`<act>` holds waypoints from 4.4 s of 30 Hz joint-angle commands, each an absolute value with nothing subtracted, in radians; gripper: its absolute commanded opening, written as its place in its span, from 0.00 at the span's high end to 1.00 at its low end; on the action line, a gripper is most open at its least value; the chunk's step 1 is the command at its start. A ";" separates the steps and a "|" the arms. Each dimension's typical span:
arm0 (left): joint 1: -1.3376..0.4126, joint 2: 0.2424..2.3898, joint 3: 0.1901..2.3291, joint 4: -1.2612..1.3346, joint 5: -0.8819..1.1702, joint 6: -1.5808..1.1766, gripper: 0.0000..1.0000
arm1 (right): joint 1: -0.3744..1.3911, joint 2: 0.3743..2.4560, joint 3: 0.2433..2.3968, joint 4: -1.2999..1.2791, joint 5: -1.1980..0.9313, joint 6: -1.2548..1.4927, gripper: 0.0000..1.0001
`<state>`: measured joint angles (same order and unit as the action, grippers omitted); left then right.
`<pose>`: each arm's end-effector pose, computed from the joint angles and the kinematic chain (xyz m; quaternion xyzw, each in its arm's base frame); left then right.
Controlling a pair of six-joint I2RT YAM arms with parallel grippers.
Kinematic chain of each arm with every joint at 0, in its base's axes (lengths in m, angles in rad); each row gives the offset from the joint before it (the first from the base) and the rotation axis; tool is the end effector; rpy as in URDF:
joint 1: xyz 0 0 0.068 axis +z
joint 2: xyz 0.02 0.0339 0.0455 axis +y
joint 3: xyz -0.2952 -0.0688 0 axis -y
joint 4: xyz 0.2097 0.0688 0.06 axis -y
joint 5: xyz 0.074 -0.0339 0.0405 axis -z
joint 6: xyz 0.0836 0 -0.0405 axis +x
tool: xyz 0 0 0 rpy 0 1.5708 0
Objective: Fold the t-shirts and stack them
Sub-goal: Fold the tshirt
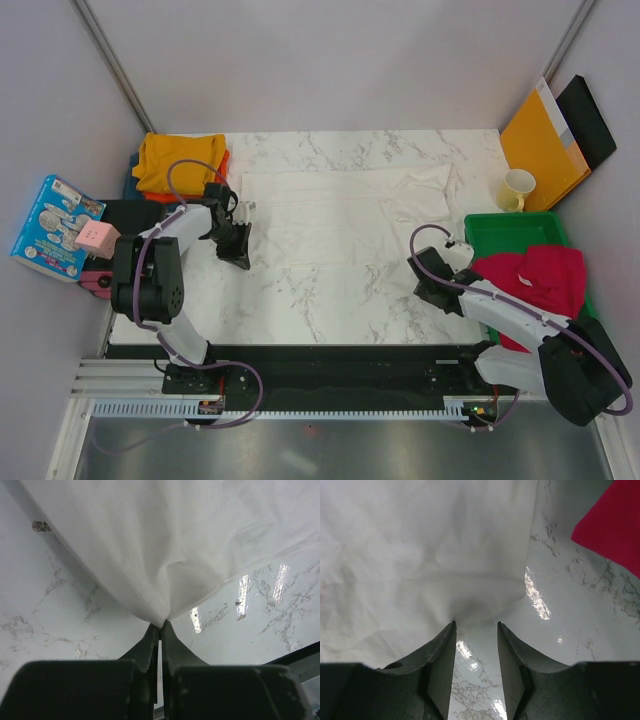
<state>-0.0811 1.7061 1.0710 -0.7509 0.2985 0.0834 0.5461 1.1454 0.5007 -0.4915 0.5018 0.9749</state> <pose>0.2896 -0.0482 0.1786 0.0946 0.9802 -0.1480 0.0914 0.1609 0.0507 0.1707 0.2536 0.9129 -0.0317 0.3184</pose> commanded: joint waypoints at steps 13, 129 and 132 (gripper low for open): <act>-0.084 1.718 1.104 -0.750 0.330 0.109 0.98 | 0.551 1.238 0.449 -0.387 0.474 1.000 0.89; -0.084 1.789 1.151 -0.756 0.348 0.095 0.98 | 0.495 1.530 0.808 -0.205 0.595 0.761 1.00; -0.084 1.767 1.146 -0.756 0.350 0.097 0.98 | 0.517 1.453 0.825 -0.253 0.626 0.746 1.00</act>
<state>-0.0811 1.7905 1.1194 -0.7540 0.3233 0.0830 0.4988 1.5707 0.7937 -0.2115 0.5690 0.7597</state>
